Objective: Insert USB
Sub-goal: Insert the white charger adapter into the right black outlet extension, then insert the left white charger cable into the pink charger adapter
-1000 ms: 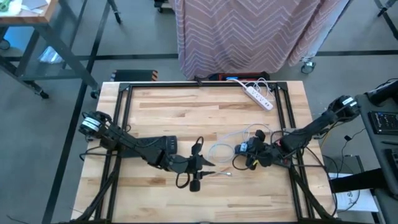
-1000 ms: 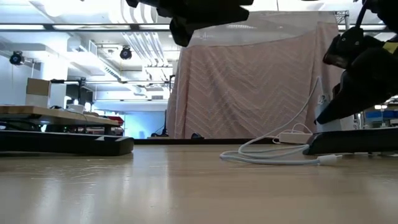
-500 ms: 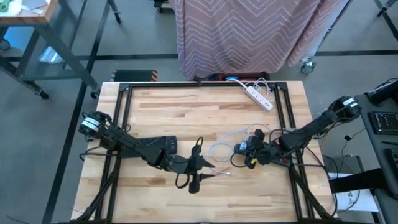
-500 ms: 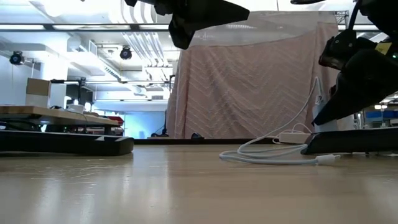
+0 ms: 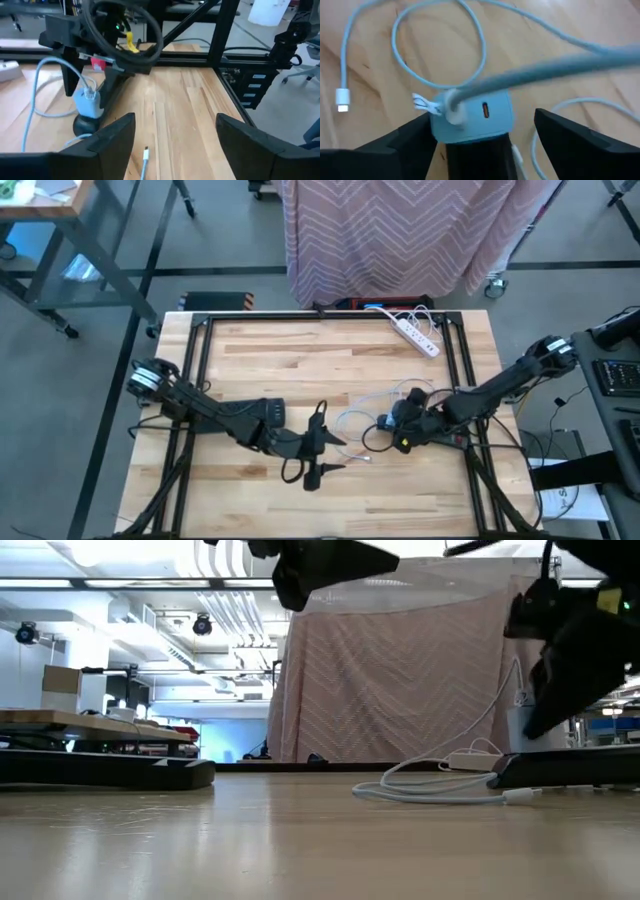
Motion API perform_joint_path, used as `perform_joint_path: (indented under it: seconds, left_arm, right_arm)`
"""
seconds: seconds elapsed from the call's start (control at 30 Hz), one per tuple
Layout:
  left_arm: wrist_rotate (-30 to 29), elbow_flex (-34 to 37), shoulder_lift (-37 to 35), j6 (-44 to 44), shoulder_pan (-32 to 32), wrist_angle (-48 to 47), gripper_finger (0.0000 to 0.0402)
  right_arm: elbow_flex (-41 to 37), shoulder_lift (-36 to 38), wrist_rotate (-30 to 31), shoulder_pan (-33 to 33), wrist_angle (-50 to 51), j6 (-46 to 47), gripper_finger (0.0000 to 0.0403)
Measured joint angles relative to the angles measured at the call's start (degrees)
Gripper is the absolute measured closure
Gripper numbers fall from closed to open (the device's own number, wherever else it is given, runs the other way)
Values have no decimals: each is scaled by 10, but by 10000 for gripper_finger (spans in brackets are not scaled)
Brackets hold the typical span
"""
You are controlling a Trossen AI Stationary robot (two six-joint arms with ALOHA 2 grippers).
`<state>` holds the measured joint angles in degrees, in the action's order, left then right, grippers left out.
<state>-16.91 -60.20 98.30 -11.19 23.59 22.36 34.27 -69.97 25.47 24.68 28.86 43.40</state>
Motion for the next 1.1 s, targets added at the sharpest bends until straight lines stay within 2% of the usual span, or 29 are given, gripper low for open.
perform_joint_path:
  seconds: [0.17, 0.3, 0.4, 0.5, 0.6, 0.93, 1.1]
  left_arm:
    - [0, 0, -25, 32, 0, -3, 132]
    - [-1, -1, -63, 39, -3, -5, 130]
    - [-4, -1, -90, 58, -5, -9, 136]
    - [-5, -1, -116, 83, -5, -27, 145]
    - [-5, -1, -137, 92, -5, -42, 155]
    - [-5, -1, -151, 95, -4, -73, 183]
    - [-7, -1, -151, 106, -5, -80, 192]
  right_arm:
    - [83, 1, -68, -5, 124, 2, 73]
    - [129, 2, -192, -24, 238, 16, 71]
    - [156, 2, -239, -45, 338, 10, 77]
    - [165, 0, -243, -88, 443, -32, 87]
    - [165, -7, -245, -146, 507, -71, 99]
    - [165, -63, -250, -386, 515, -288, 146]
    - [168, -113, -256, -448, 575, -355, 171]
